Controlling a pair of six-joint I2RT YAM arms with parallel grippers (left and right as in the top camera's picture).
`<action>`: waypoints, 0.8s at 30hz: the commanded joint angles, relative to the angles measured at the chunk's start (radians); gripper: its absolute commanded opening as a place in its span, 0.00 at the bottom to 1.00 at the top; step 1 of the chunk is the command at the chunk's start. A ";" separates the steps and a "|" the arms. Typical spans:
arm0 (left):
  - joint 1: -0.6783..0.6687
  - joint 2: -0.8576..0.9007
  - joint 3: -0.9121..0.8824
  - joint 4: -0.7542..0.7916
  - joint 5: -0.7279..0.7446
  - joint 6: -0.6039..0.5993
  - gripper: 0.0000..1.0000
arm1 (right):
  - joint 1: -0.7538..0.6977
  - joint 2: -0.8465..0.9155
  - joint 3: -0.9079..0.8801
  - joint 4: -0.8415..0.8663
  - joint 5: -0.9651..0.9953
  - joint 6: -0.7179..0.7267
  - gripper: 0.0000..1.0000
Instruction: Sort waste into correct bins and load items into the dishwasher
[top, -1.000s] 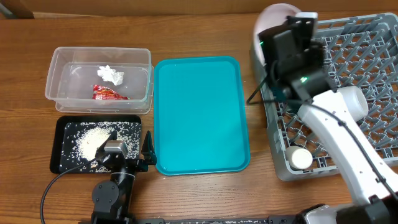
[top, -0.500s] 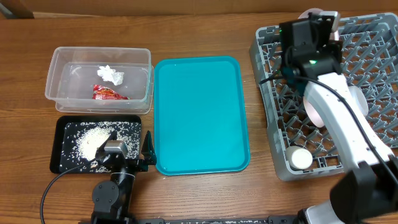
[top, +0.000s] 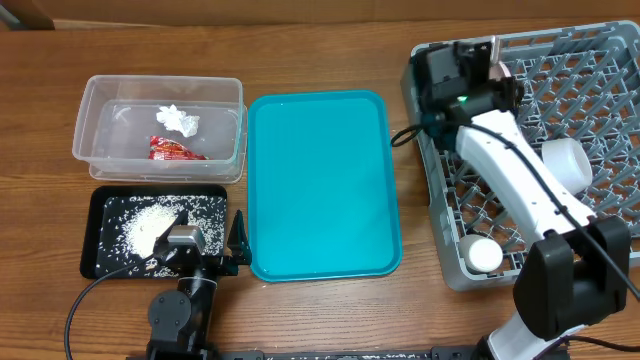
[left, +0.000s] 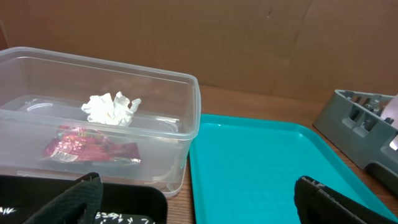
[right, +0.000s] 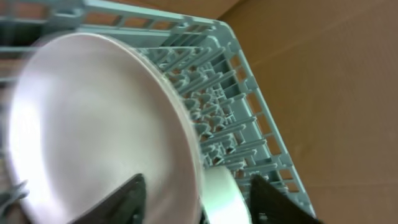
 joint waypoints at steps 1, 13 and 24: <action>0.005 -0.008 -0.004 0.002 0.011 -0.007 1.00 | 0.066 -0.126 0.003 -0.050 -0.029 0.104 0.61; 0.005 -0.008 -0.004 0.002 0.011 -0.007 1.00 | 0.373 -0.703 0.015 -0.176 -0.755 0.105 1.00; 0.005 -0.008 -0.004 0.002 0.011 -0.007 1.00 | 0.402 -0.957 0.015 -0.196 -0.842 0.042 1.00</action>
